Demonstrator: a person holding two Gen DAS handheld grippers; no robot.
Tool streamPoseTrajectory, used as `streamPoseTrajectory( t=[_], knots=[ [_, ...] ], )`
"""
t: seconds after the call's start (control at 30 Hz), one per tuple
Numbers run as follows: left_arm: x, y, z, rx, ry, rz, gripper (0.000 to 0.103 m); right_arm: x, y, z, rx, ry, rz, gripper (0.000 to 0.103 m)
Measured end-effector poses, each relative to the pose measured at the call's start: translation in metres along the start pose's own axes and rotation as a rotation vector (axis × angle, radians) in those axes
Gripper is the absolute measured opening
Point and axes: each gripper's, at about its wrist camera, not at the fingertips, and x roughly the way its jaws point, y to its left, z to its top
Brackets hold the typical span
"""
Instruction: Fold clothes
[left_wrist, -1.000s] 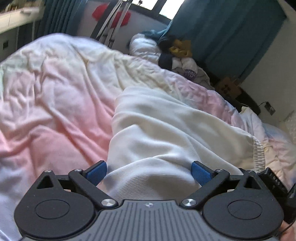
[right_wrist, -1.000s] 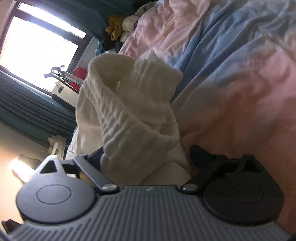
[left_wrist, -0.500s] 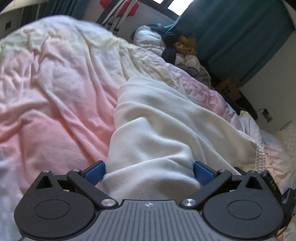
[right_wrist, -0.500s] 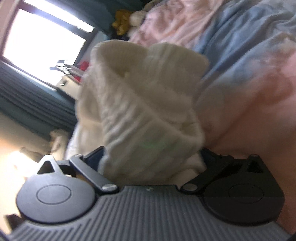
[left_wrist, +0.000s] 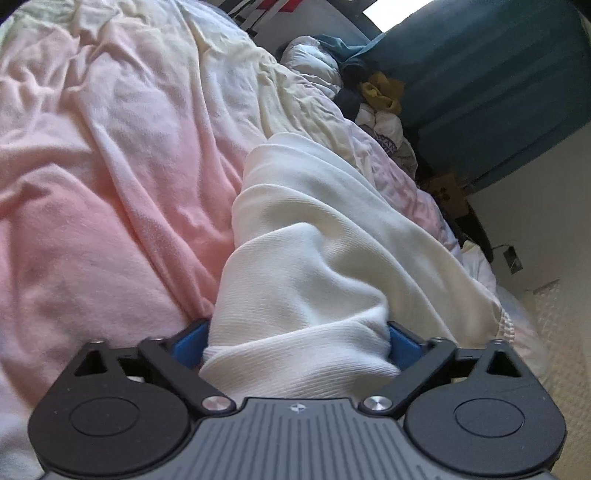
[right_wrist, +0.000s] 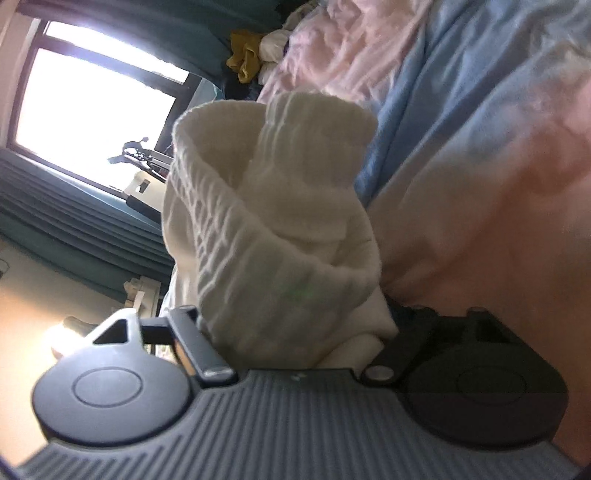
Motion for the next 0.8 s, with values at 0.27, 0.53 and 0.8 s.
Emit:
streamPoseTrajectory(
  t=[0.27,0.53,0.8],
  knots=[
    [-0.015,-0.013,0.006,-0.032,-0.053,-0.013,0.053,-0.025,0.034,0.001,-0.122,-0.105,0.053,0.045],
    [-0.043,-0.046,0.026,-0.08,-0.129,-0.1,0.046,-0.067,0.083,0.011,-0.27,-0.241,0.198,0.043],
    [-0.018,-0.144,0.052,0.044,-0.173,-0.276,0.045,-0.124,0.094,0.064,-0.278,-0.424,0.274,0.043]
  ],
)
